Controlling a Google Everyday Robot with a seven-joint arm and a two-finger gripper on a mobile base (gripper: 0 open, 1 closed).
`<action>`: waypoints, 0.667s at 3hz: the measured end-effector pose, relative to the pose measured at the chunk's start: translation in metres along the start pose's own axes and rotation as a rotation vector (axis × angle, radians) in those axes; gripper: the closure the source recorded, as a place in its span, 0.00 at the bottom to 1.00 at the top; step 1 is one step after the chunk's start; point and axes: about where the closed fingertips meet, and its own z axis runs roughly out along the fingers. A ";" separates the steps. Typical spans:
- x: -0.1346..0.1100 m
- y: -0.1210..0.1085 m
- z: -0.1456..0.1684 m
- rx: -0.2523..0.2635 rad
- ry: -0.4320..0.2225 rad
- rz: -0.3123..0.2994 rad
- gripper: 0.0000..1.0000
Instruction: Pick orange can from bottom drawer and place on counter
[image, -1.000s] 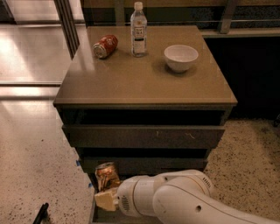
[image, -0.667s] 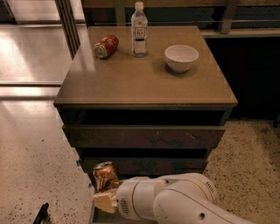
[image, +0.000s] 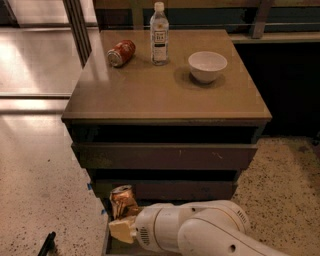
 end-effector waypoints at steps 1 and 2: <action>-0.014 -0.017 -0.018 0.050 -0.072 0.014 1.00; -0.034 -0.037 -0.052 0.124 -0.156 0.018 1.00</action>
Offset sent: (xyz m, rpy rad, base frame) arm 0.0396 -0.1152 0.0875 0.0051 -0.2333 -0.2927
